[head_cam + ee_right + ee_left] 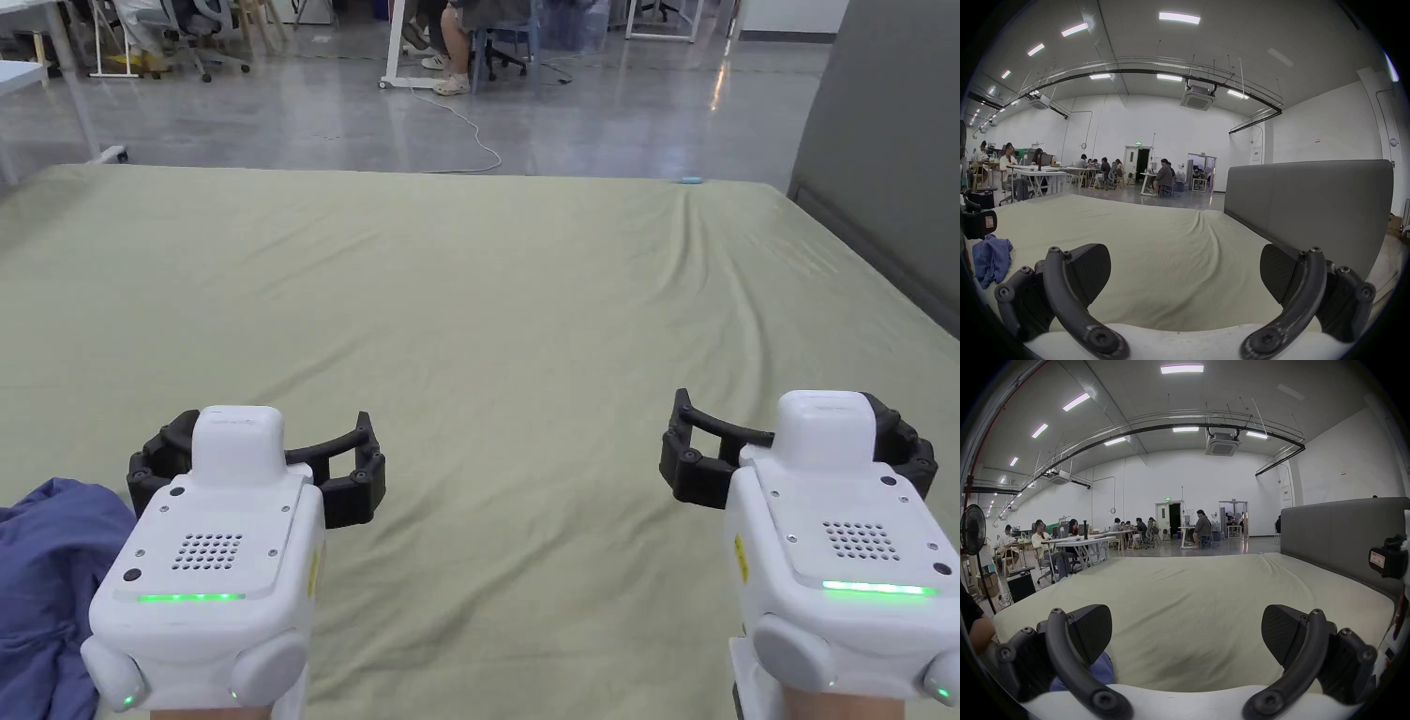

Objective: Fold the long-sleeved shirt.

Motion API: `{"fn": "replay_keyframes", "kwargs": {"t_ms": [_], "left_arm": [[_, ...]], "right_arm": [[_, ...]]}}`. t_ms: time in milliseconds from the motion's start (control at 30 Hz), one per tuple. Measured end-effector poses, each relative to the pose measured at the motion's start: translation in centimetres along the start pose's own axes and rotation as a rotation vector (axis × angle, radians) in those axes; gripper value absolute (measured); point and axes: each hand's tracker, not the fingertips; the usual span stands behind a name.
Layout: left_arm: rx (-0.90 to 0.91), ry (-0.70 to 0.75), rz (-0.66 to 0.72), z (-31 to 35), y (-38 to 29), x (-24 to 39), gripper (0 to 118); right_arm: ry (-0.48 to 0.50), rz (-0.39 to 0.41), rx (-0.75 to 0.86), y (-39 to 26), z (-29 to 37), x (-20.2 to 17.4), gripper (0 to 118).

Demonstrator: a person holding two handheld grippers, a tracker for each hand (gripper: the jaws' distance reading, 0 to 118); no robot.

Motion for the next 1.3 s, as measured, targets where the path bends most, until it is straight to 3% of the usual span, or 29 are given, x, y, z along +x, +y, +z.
{"fn": "replay_keyframes", "kwargs": {"t_ms": [267, 300, 333, 367, 467, 533, 767, 1033, 1133, 1300], "left_arm": [[-0.039, 0.014, 0.014, -0.2, 0.2, 0.1, 118], [-0.061, 0.031, 0.012, 0.1, 0.5, 0.1, 105], [-0.111, 0.038, 0.015, 0.2, 0.8, 0.1, 44], [-0.068, 0.018, 0.024, 0.4, 0.6, -0.1, 0], [-0.073, 0.034, 0.044, 0.4, 0.3, -0.3, 0], [-0.057, -0.006, 0.068, 0.5, 0.3, -0.8, 0], [-0.063, 0.063, 0.054, 0.9, 0.1, -2.6, 0], [-0.086, 0.39, 0.036, 5.1, 1.6, -10.4, 0], [-0.097, 0.448, 0.066, 6.5, 1.6, -12.8, 0], [-0.124, 0.448, 0.082, 6.7, 2.0, -13.7, 0]], "right_arm": [[-0.003, 0.009, 0.004, 0.1, -0.1, -0.2, 117], [0.008, -0.001, -0.003, 0.1, 0.0, -0.1, 105], [0.057, -0.031, -0.011, 0.2, 0.2, 0.1, 57], [0.074, -0.048, -0.01, 0.3, 0.3, 0.2, 1], [-0.041, -0.001, -0.042, -0.1, 0.2, 0.1, 0], [0.021, -0.025, -0.04, -0.3, 0.2, 0.7, 0], [0.035, -0.029, -0.039, 0.3, 0.2, -0.6, 0], [0.333, -0.051, 0.001, 1.7, -0.3, -12.1, 0], [0.455, -0.049, 0.006, 2.0, 0.3, -16.7, 0], [0.533, -0.023, 0.015, 2.0, 1.1, -20.2, 0]]}}
